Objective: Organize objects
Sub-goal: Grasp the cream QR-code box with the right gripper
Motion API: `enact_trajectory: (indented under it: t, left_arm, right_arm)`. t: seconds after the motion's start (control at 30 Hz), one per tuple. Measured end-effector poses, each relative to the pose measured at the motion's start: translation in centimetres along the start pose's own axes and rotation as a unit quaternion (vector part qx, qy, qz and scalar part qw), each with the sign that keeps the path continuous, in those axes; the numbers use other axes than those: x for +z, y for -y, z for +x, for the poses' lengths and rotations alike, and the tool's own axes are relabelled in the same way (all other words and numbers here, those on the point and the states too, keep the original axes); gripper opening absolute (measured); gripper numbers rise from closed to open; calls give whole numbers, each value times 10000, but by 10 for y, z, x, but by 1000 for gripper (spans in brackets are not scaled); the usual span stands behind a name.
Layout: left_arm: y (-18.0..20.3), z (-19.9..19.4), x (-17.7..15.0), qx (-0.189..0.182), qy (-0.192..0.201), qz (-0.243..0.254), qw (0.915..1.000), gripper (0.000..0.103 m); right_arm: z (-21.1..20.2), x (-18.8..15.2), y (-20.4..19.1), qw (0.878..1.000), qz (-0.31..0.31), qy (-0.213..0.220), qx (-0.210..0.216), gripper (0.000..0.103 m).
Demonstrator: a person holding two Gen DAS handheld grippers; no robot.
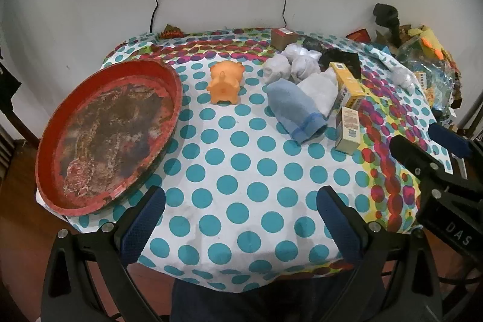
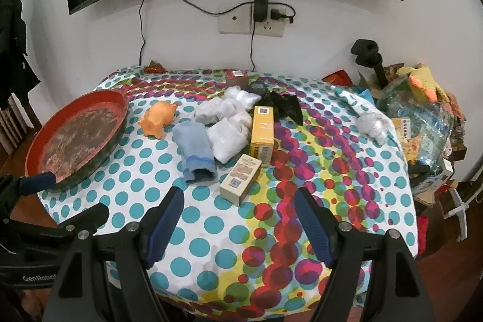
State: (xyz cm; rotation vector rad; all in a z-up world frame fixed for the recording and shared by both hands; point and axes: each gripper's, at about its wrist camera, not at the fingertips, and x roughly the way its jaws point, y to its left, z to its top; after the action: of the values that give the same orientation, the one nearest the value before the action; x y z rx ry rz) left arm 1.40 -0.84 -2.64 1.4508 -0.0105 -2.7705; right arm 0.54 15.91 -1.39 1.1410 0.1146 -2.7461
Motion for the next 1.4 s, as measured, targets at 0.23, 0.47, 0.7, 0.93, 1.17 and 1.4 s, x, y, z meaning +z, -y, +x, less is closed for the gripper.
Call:
enact_trajectory:
  t: [0.23,0.47,0.7,0.93,1.17,1.4]
  left_arm:
    - [-6,19,3,7,-87,-75,9999,100]
    - [-8,42,6,-68,-274,-124,9995,100]
    - [-9,57,6,-52,-416,-80,9991,100]
    - [-10,68,7,-79,-507,-101,9986,100]
    - [-10,79,8,-72,-589,-105,9982,100]
    - [-6,84,12,-67,-617,-92,9980,100]
  right_arm:
    - [31,-1,-1,9997,-63,-223,-12,78]
    - [63,-2,7,9989,30,-454,-126,78]
    - [92,-3,10,9978,100,-629,-171,78]
    - [110,2,6,9978,105,-639,-174,64]
    - [126,6,5,9970,111,-740,-215,55]
    - [132,1,8,9961,156,-870,54,30]
